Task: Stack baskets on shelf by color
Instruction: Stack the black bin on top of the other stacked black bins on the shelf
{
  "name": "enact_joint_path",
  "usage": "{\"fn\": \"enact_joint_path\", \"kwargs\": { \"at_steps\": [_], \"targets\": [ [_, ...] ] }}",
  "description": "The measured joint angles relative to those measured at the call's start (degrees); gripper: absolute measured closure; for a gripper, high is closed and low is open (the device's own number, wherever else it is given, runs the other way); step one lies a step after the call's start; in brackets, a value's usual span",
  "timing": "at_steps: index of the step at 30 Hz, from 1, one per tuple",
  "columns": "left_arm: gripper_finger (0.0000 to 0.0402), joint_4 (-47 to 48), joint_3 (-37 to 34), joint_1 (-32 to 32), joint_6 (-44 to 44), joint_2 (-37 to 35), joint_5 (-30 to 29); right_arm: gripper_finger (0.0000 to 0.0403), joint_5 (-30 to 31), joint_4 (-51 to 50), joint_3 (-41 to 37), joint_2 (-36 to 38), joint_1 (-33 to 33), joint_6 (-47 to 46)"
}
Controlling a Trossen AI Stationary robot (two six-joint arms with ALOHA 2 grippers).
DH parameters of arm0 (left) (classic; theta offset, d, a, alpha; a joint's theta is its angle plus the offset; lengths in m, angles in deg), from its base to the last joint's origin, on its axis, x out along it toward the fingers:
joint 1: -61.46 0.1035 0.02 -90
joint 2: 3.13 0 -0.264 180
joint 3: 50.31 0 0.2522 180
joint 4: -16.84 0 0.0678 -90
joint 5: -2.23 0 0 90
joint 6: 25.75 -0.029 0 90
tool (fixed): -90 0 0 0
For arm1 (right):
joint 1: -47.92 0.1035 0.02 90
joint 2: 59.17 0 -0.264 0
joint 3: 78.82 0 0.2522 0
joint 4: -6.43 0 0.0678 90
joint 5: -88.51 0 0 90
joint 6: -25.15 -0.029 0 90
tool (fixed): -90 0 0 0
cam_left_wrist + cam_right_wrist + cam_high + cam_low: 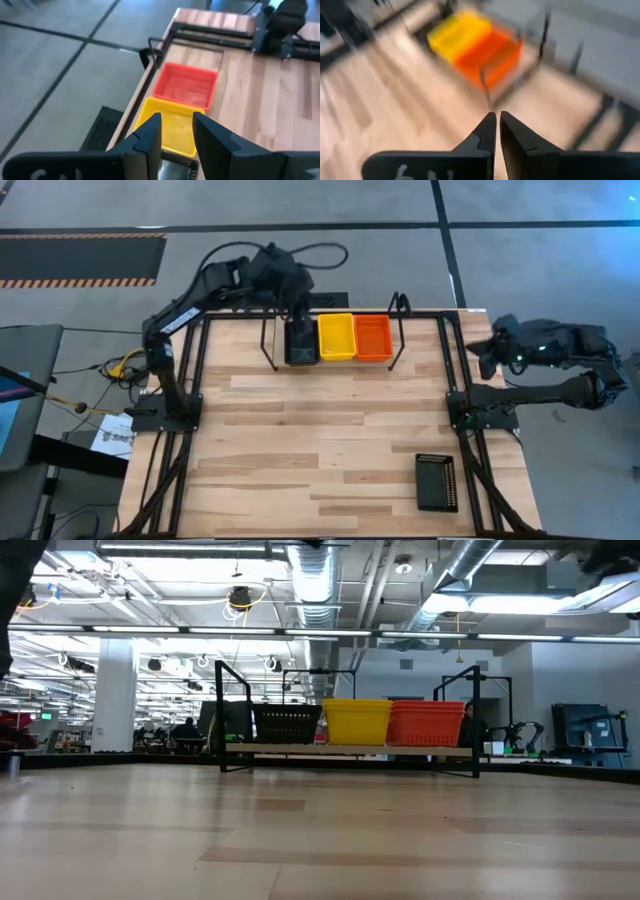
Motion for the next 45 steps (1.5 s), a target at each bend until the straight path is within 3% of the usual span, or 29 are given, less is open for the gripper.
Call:
{"fn": "enact_joint_path", "kwargs": {
  "at_steps": [3, 6, 9, 16, 24, 30, 34, 40, 45],
  "targets": [
    [0.0304, -0.2, 0.0, -4.0, 2.0, -1.2, -5.9, 0.0358, -7.7, -9.2, 0.0, -1.5, 0.0, -9.4],
    [0.0304, -0.2, 0.0, -7.8, 3.6, -1.5, -12.7, 0.0359, -17.5, -7.3, -1.3, -2.1, 0.0, -12.4],
    [0.0304, 0.4, 0.0, -10.6, 4.3, -1.5, -15.5, 0.0359, -25.0, -6.4, -2.3, -3.0, 0.2, -14.1],
    [0.0304, 5.8, 0.0, -15.6, 7.4, -1.5, -16.8, 0.0358, -30.2, -7.6, -8.7, -5.8, 0.3, -18.5],
    [0.0304, 14.5, 0.0, -21.2, 11.1, -1.5, -16.4, 0.0358, -36.1, 5.7, -19.2, -10.7, 2.9, -20.0],
    [0.0304, 14.9, 0.0, -25.6, 11.2, -1.5, -16.4, 0.0358, -36.5, 20.2, -23.5, -19.6, 13.3, -25.6],
    [0.0304, 14.9, 0.0, -28.1, 11.2, -1.5, -16.4, 0.0359, -36.4, 23.2, -23.8, -27.5, 24.0, -35.4],
    [0.0304, 14.9, 0.0, -30.1, 10.4, -1.5, -16.9, 0.0360, -36.1, 22.9, -23.8, -37.3, 40.9, -55.7],
    [0.0304, 13.4, -0.2, -30.3, 9.7, -1.5, -17.0, 0.0359, -32.9, 24.6, -23.8, -40.9, 53.3, -77.5]
  ]
}}
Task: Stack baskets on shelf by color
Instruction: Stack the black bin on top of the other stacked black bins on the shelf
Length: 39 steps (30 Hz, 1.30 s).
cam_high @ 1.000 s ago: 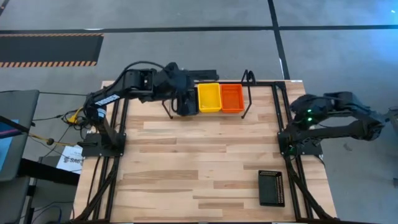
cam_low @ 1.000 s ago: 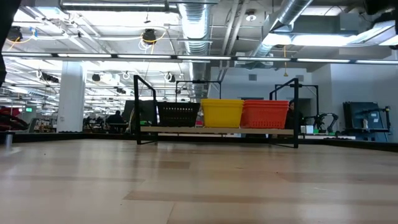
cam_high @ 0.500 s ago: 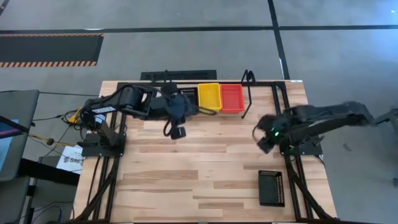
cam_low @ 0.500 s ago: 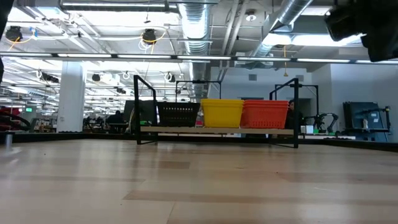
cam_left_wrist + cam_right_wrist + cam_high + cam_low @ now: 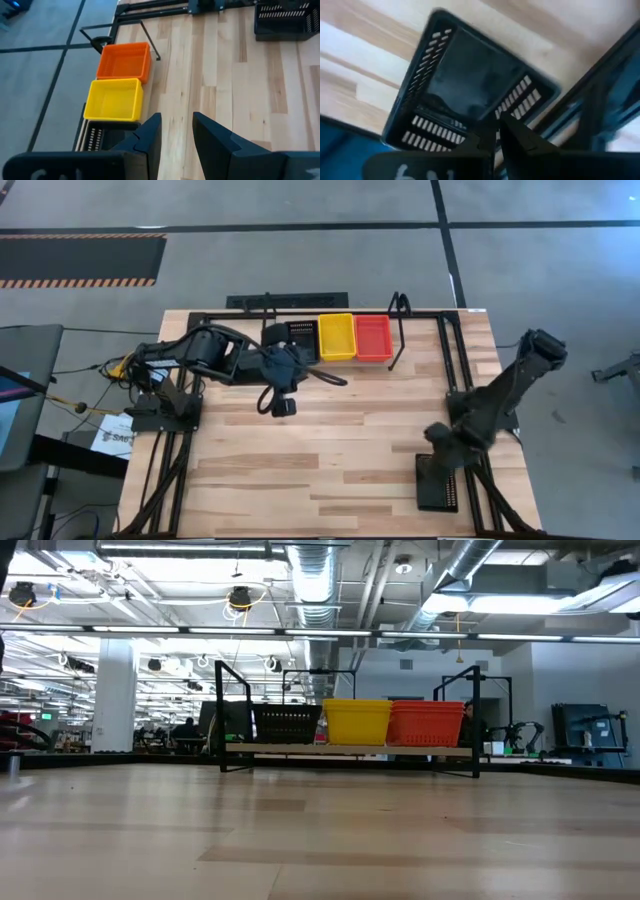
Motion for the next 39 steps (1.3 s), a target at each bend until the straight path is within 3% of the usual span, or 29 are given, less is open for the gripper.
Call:
{"fn": "enact_joint_path", "kwargs": {
  "at_steps": [5, 7, 14, 26, 39],
  "targets": [
    [0.0304, -1.7, 0.0, 0.0, -2.2, 0.0, 0.0, 0.0358, 9.9, 3.8, 0.0, -0.5, 10.7, -21.3],
    [0.0304, -2.1, 0.0, 0.1, -2.9, 0.0, 0.0, 0.0354, 11.6, 3.8, 0.0, -0.6, 13.4, -25.3],
    [0.0304, -3.3, 0.0, 0.1, -3.4, 0.0, -0.1, 0.0313, 10.0, 4.0, 0.0, -1.5, 13.4, -24.5],
    [0.0304, -3.3, 0.0, 0.2, -3.1, 0.0, -1.4, 0.0183, 6.8, 0.3, 0.0, -1.5, 13.7, -24.7],
    [0.0304, -3.1, 0.0, 0.1, -3.0, 0.0, -1.4, 0.0183, 5.5, 3.1, 0.0, -10.7, 12.8, -24.8]
  ]
}}
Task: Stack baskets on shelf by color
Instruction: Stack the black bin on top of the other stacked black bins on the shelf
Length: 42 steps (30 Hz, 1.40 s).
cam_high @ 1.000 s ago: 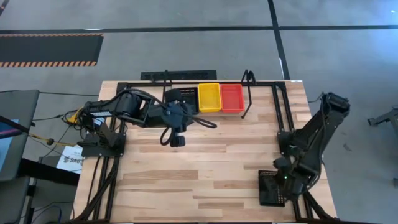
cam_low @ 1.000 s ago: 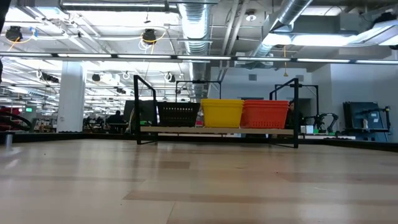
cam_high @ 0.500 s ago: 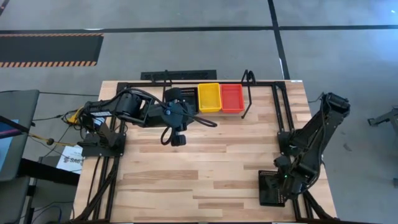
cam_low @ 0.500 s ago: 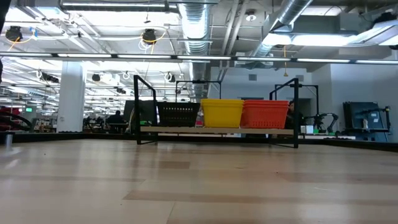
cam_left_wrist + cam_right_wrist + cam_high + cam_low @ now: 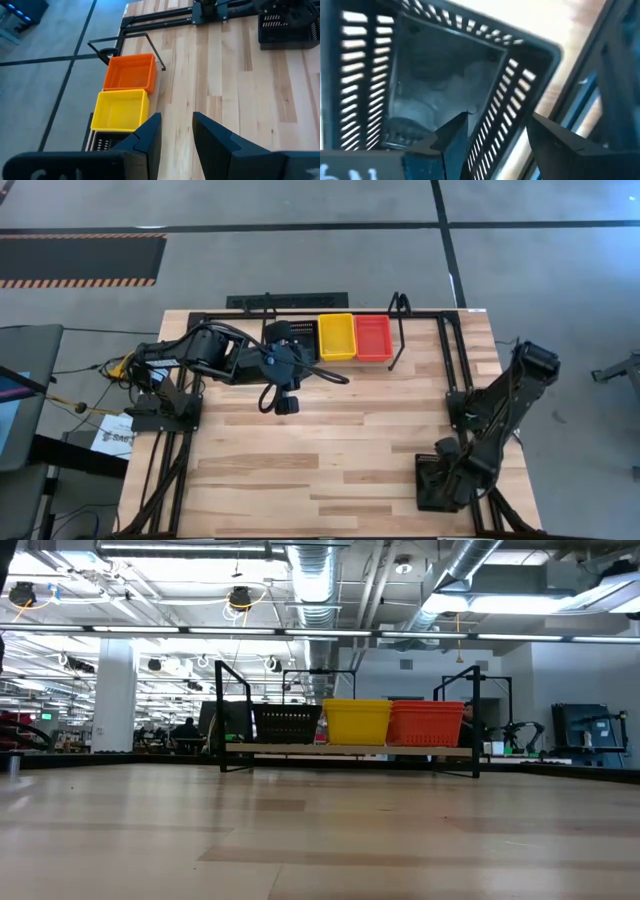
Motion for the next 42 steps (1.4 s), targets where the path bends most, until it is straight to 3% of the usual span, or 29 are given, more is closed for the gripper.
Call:
{"fn": "enact_joint_path", "kwargs": {
  "at_steps": [6, 10, 21, 27, 33, 37, 42],
  "targets": [
    [0.0304, 0.1, 0.0, 0.0, -0.8, 0.0, 0.0, 0.0185, -0.1, 3.5, 0.0, -5.3, -0.7, 0.0],
    [0.0304, 0.2, 0.0, 0.0, -0.8, 0.0, 0.0, 0.0207, -0.2, 6.0, 0.0, -7.6, -2.1, 0.5],
    [0.0304, 0.4, 0.0, 0.0, -0.8, 0.0, 0.2, 0.0389, 0.9, 8.9, 0.1, -8.4, -5.0, 3.1],
    [0.0304, 0.5, 0.0, 0.0, -0.7, 0.0, 0.3, 0.0393, 5.6, 8.9, 0.1, -8.4, -7.7, 6.0],
    [0.0304, 1.5, 0.0, 0.0, -0.3, 0.0, 0.4, 0.0399, 14.0, 9.5, 0.1, -8.4, -14.0, 11.6],
    [0.0304, 1.5, 0.0, 0.0, -0.3, 0.0, 0.4, 0.0400, 18.2, 13.2, 0.0, -8.4, -21.3, 21.8],
    [0.0304, 1.6, 0.0, 0.0, -0.3, 0.0, 0.4, 0.0401, 19.0, 22.3, 0.0, -8.5, -32.8, 41.8]
  ]
}}
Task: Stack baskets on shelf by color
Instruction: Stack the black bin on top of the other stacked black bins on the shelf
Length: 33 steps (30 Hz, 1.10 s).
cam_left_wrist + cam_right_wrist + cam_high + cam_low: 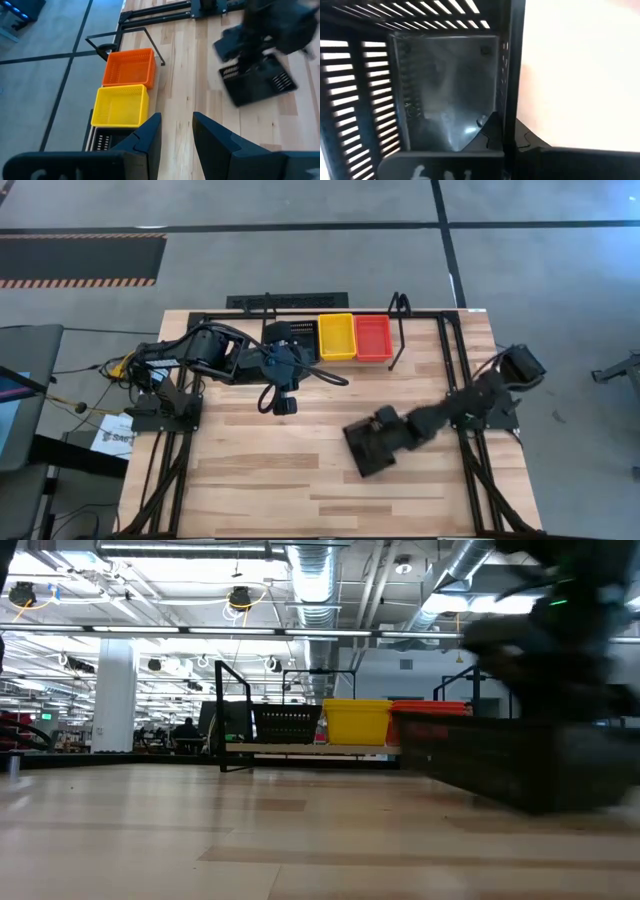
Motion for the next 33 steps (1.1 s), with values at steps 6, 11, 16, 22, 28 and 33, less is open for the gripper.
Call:
{"fn": "enact_joint_path", "kwargs": {
  "at_steps": [6, 11, 16, 22, 28, 33],
  "targets": [
    [0.0304, 0.1, 0.0, 0.0, 0.3, 0.0, 0.0, 0.0401, -0.2, 8.8, 0.0, 0.0, -12.8, 19.3],
    [0.0304, 1.0, 0.0, 0.0, 0.7, 0.0, 1.3, 0.0402, -3.6, 10.4, 0.0, 0.0, -20.0, 27.2],
    [0.0304, 2.6, 0.0, 0.0, 1.6, 0.0, 1.6, 0.0402, -5.7, 10.4, 0.0, 0.0, -23.3, 30.4],
    [0.0304, 2.9, 0.0, 0.0, 1.2, 0.0, 1.5, 0.0402, -7.0, 10.4, 0.0, 0.0, -23.6, 30.8],
    [0.0304, 3.1, 0.0, 0.0, 0.5, 0.0, 1.5, 0.0401, -8.0, 10.4, 0.0, 0.0, -23.4, 30.8],
    [0.0304, 3.1, 0.0, 0.0, 0.0, 0.0, 1.5, 0.0401, -8.5, 10.8, 0.0, 0.0, -23.1, 30.7]
  ]
}}
